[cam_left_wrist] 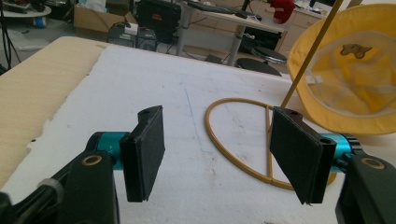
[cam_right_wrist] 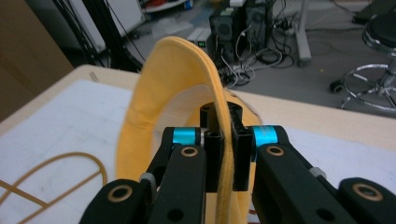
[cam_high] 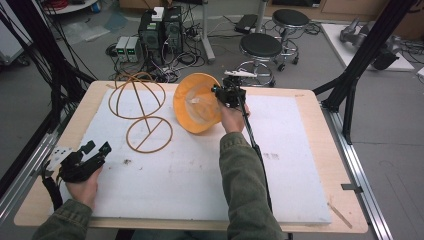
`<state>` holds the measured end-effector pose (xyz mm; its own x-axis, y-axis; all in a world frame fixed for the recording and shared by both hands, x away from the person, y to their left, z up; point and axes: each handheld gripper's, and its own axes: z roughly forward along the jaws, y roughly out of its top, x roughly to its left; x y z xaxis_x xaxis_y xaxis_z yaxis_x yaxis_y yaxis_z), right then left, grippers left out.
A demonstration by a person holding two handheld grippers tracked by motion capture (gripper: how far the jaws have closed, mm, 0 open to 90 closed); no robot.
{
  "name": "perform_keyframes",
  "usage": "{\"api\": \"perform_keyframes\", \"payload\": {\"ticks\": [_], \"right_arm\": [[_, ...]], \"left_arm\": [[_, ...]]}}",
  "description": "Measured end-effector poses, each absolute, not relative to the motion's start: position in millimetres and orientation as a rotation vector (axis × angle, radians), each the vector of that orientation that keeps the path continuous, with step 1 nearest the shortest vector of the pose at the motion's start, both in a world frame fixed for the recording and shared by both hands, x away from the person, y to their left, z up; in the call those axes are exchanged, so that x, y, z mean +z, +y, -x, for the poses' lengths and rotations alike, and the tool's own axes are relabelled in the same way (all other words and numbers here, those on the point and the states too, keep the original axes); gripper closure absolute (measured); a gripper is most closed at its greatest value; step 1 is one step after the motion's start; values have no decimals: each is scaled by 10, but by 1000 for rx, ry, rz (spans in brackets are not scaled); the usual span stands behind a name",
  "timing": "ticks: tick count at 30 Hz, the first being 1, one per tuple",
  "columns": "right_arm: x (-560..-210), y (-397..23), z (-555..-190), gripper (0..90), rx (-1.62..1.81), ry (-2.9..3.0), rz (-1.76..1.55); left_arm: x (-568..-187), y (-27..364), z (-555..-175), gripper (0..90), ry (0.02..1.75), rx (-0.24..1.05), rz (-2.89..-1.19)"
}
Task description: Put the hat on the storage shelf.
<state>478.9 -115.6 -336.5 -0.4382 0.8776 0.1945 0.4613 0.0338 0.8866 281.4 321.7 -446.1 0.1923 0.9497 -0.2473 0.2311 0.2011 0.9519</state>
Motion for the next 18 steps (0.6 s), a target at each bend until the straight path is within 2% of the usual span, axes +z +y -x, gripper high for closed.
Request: {"api": "perform_keyframes", "payload": {"ticks": [18], "right_arm": [[-2914, -1047, -4513, 871, 1632, 1677, -990]], "left_arm": [[-4454, 3207, -2803, 359, 1279, 772, -1277]]}}
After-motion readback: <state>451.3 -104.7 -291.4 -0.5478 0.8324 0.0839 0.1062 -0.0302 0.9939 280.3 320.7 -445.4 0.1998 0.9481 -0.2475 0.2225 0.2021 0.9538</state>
